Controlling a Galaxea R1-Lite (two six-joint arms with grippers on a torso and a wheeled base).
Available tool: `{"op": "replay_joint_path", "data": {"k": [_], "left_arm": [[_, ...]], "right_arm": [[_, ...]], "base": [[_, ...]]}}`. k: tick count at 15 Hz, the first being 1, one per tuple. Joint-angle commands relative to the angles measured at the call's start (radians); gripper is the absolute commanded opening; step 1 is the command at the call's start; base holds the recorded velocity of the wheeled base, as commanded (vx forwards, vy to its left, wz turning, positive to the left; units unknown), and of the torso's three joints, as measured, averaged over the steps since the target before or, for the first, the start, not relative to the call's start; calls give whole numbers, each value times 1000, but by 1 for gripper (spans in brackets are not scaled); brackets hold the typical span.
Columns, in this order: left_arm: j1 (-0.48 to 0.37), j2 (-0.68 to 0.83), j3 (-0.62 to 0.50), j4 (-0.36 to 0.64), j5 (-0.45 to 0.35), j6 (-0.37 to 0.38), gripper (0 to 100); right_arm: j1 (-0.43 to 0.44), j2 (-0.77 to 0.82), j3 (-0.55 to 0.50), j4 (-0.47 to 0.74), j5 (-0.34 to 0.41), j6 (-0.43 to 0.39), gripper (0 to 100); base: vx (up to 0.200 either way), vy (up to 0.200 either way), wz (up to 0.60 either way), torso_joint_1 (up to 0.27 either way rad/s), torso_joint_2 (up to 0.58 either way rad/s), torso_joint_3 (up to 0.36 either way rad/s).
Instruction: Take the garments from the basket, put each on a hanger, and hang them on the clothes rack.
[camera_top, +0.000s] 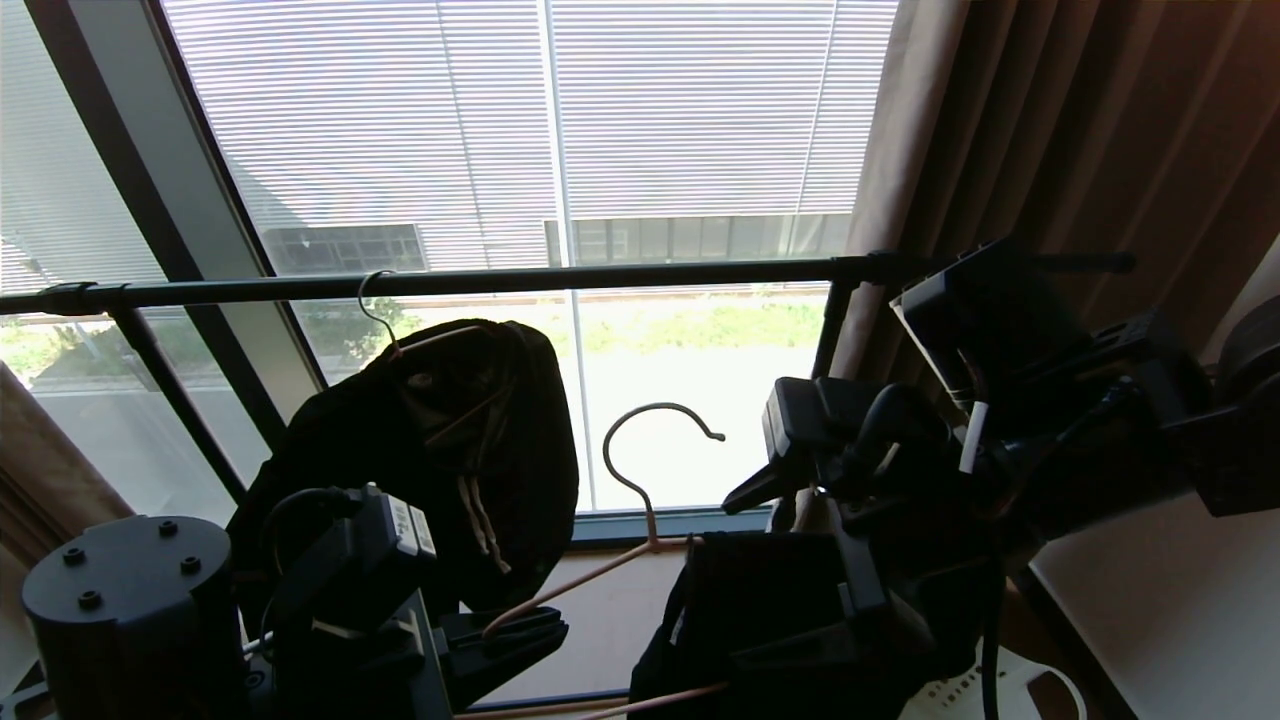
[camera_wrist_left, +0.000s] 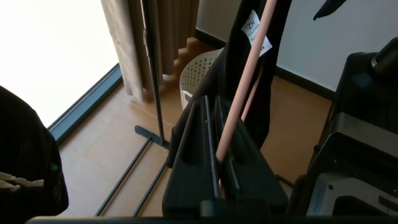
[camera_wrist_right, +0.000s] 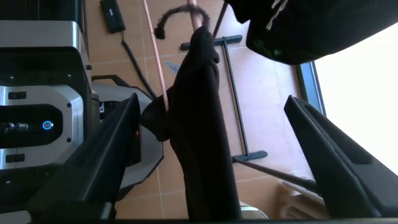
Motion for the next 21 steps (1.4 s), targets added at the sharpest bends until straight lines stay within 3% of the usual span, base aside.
{"op": "replay_joint_path", "data": {"k": [1, 2, 21], "left_arm": [[8, 5, 3, -24, 0, -11, 0], [10, 5, 3, -33, 0, -12, 0], [14, 43, 15, -102, 0, -40, 0]], "right_arm": [[1, 10, 1, 0, 1, -1, 100], [-1, 13, -1, 0, 1, -1, 0], [-1, 11, -18, -3, -7, 9, 0]], "base": [[0, 0, 0, 0, 0, 0], [0, 0, 0, 0, 0, 0], [0, 0, 0, 0, 0, 0]]}}
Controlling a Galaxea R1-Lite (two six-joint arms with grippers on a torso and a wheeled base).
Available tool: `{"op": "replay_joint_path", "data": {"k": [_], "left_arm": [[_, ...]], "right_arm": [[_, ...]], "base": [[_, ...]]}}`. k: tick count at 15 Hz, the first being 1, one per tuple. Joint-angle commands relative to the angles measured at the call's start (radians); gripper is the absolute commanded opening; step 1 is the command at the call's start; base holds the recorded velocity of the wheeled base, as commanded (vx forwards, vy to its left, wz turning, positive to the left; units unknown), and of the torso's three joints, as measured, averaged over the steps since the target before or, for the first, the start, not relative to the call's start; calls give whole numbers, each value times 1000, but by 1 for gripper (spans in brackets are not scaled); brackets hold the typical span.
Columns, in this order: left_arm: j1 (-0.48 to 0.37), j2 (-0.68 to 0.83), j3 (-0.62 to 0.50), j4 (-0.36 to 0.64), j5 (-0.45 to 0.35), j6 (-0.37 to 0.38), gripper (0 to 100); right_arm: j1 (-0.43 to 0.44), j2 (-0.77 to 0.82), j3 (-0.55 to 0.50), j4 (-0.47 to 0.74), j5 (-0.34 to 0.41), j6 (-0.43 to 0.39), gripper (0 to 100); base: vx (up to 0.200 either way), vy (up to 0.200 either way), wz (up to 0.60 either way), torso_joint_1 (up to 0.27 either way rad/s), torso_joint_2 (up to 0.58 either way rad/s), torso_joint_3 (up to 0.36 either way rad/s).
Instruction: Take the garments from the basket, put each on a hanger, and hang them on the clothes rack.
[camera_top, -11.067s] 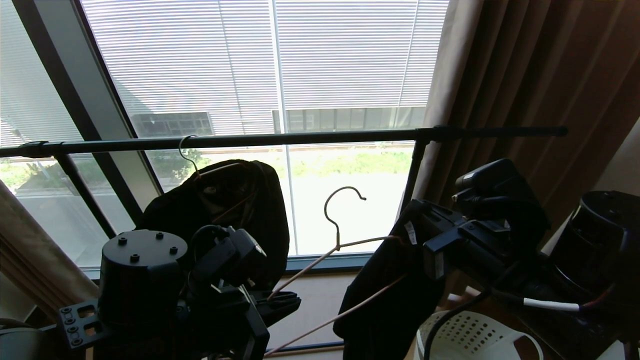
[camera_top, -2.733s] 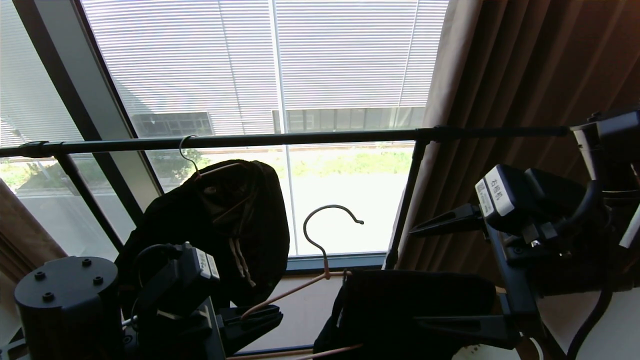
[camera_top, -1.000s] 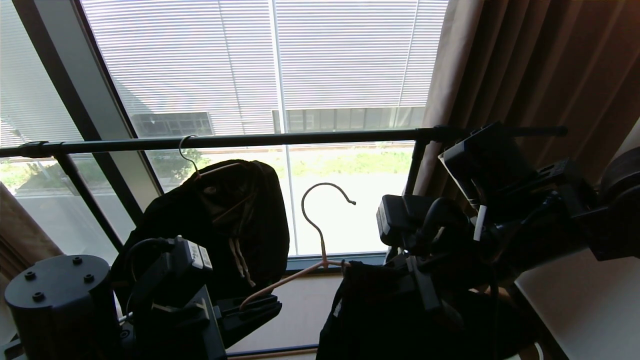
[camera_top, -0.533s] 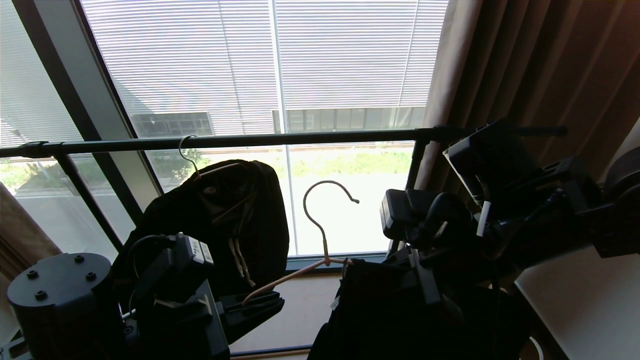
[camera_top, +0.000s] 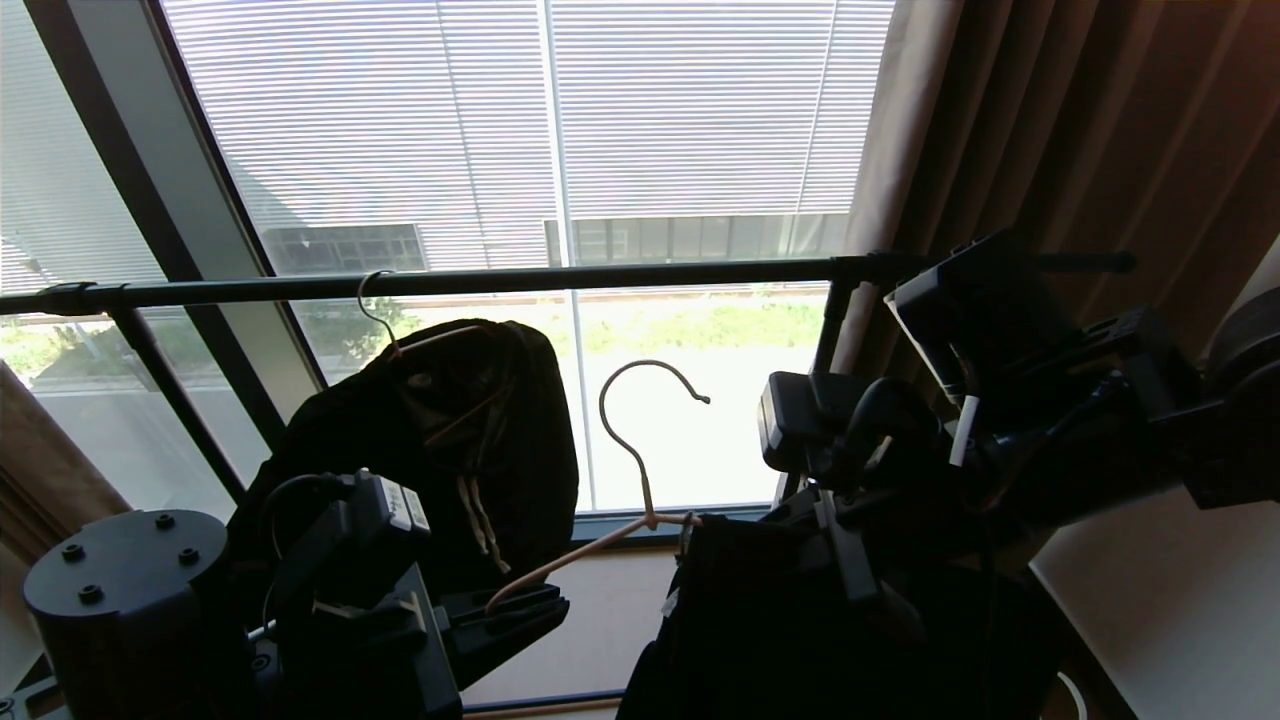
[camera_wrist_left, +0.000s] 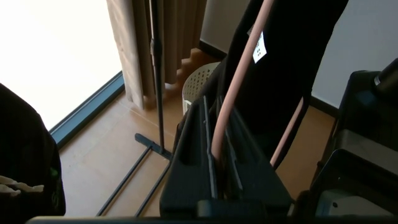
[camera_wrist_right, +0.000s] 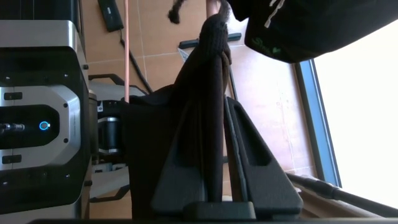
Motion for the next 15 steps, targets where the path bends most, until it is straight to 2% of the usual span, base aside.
{"op": "replay_joint_path", "data": {"k": [1, 4, 5, 11, 15], "left_arm": [[0, 8, 3, -8, 0, 0, 0], [0, 17, 14, -31, -2, 0, 0], [0, 31, 17, -51, -2, 0, 100], [3, 46, 9, -74, 3, 0, 100], [72, 72, -5, -113, 4, -4, 100]], "right_arm": [[0, 0, -4, -1, -1, 0, 0], [0, 0, -4, -3, -1, 0, 0], [0, 0, -10, -3, -1, 0, 0], [2, -3, -5, 1, 1, 2, 0], [2, -9, 2, 5, 1, 2, 0]], "base": [[0, 0, 0, 0, 0, 0], [0, 0, 0, 0, 0, 0], [0, 0, 0, 0, 0, 0], [0, 0, 0, 0, 0, 0], [0, 0, 0, 0, 0, 0]]}}
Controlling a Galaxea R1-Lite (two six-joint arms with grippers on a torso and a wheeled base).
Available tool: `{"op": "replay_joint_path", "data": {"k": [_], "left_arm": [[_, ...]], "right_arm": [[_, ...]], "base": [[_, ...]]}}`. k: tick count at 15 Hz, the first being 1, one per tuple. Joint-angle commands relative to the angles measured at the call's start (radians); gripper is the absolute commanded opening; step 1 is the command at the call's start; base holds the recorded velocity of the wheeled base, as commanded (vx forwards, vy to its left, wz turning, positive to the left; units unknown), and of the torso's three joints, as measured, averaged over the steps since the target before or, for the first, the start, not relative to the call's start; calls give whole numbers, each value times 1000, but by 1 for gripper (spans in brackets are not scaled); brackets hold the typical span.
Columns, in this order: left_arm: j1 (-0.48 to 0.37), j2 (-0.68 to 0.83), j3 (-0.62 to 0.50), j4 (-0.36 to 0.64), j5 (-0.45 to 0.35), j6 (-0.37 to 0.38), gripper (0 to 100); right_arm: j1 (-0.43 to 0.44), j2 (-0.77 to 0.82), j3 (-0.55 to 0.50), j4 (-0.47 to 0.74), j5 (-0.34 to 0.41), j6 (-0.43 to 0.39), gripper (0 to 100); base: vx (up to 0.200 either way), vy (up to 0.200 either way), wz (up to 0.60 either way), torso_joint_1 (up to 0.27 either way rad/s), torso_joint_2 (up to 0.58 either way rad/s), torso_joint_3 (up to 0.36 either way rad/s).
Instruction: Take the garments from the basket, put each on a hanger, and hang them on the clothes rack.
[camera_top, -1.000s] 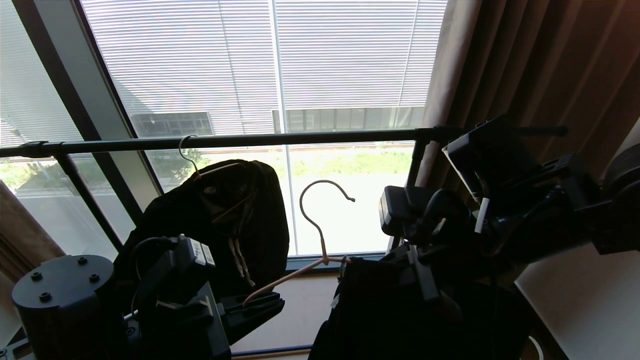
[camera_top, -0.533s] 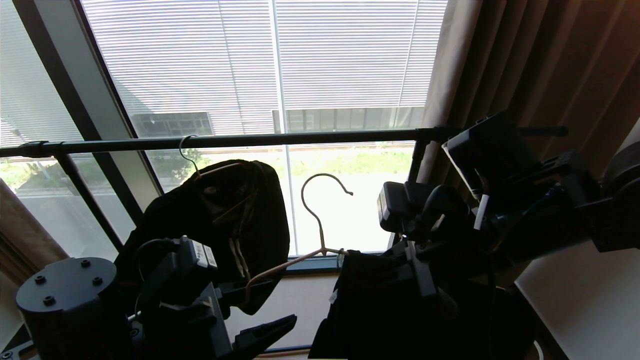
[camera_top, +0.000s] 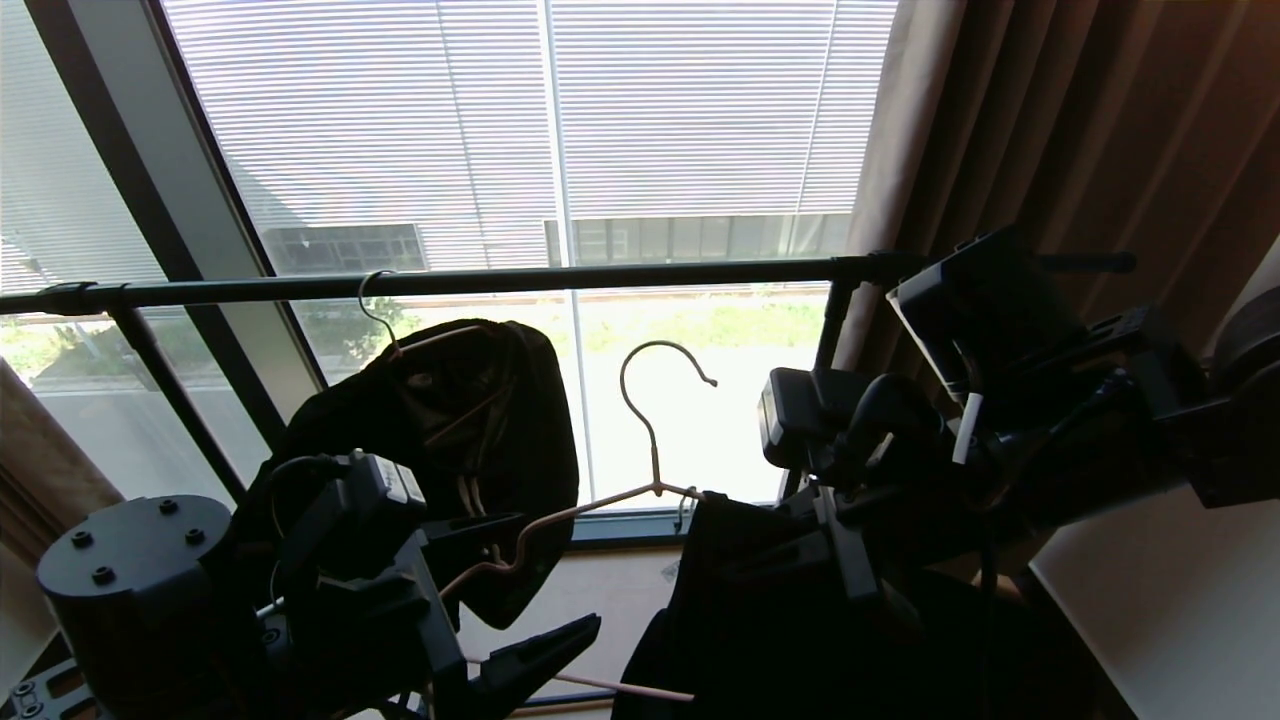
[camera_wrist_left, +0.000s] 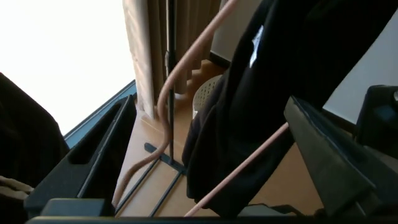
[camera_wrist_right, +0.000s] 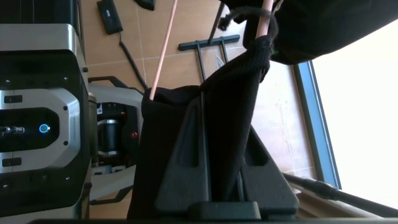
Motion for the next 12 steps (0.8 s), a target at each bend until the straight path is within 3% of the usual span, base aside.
{"op": "replay_joint_path", "data": {"k": [1, 8, 12], "left_arm": [[27, 17, -6, -14, 1, -5, 100], [66, -25, -26, -101, 1, -32, 100], [103, -95, -72, -64, 4, -75, 100]], "right_arm": [[1, -4, 8, 1, 1, -1, 0], [-1, -18, 8, -4, 1, 7, 0], [-42, -44, 8, -9, 1, 34, 0]], "base": [[0, 0, 0, 0, 0, 0], [0, 0, 0, 0, 0, 0], [0, 0, 0, 0, 0, 0]]}}
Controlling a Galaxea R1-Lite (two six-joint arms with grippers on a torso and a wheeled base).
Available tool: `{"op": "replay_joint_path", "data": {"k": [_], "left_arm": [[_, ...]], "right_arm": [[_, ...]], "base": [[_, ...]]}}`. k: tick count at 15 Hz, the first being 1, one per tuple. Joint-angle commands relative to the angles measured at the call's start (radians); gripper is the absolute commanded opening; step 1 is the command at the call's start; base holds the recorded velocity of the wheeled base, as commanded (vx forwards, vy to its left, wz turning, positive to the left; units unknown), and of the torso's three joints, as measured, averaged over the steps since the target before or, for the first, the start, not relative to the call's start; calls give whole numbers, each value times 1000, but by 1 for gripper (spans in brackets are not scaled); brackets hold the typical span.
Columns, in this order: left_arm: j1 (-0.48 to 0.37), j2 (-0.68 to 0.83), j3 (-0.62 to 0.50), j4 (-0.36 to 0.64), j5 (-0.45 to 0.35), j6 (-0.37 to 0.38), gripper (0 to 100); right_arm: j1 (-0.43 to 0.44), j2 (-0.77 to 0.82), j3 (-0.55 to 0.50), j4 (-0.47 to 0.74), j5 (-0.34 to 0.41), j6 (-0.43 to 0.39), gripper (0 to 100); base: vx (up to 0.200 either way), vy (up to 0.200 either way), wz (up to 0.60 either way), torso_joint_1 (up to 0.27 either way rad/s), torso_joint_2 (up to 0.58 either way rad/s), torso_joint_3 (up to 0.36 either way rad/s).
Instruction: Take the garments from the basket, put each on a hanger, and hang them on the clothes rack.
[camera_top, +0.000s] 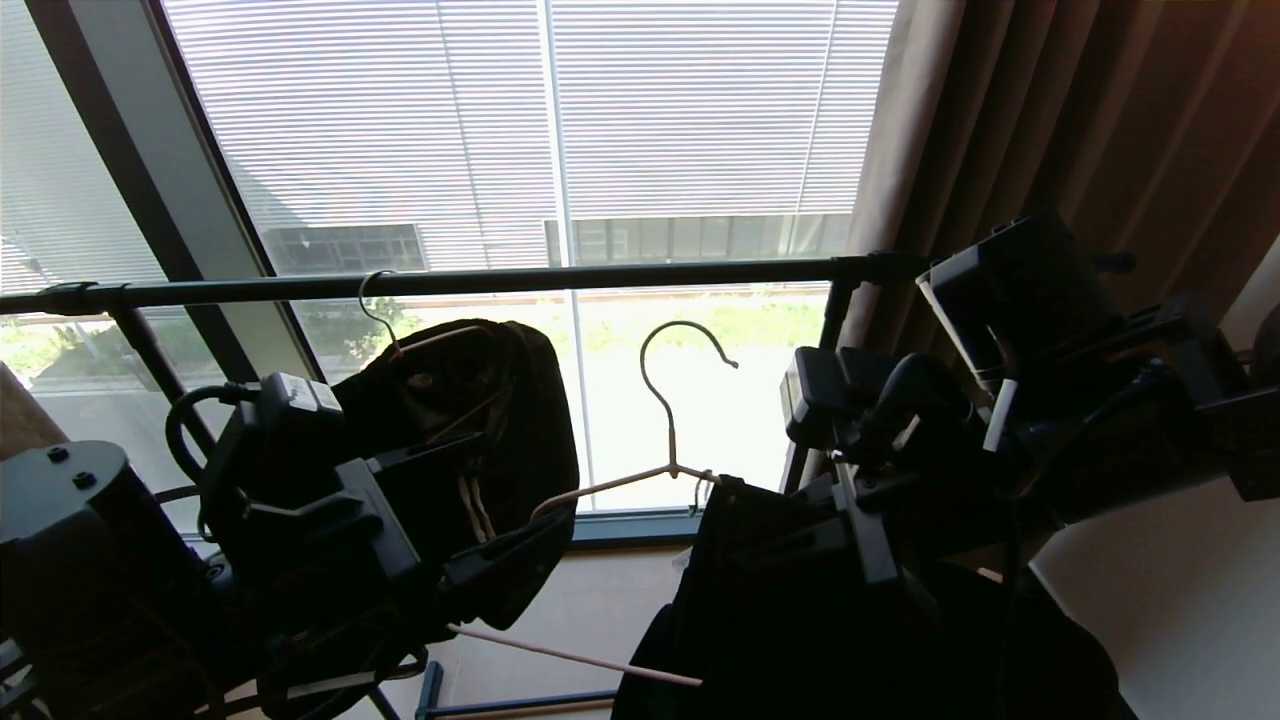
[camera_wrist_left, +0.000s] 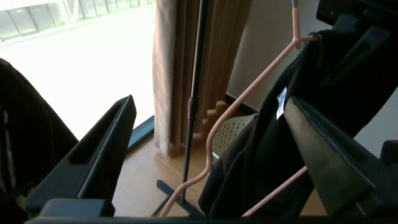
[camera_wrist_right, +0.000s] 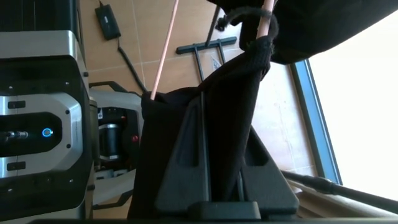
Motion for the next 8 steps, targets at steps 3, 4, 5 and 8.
{"op": "replay_joint_path", "data": {"k": [3, 4, 5, 8], "left_arm": [[52, -119, -43, 135, 0, -95, 100], [88, -171, -61, 233, -4, -180, 100], [115, -194, -66, 287, -7, -229, 100], [152, -199, -27, 365, -11, -359, 100]], "right_arm": [[-55, -20, 7, -80, 0, 85, 0], [-73, -40, 30, -149, 2, 129, 0], [-87, -54, 49, -188, 3, 131, 0], [-130, -82, 103, -283, 15, 132, 0]], "base": [[0, 0, 0, 0, 0, 0], [0, 0, 0, 0, 0, 0], [0, 0, 0, 0, 0, 0], [0, 0, 0, 0, 0, 0]]}}
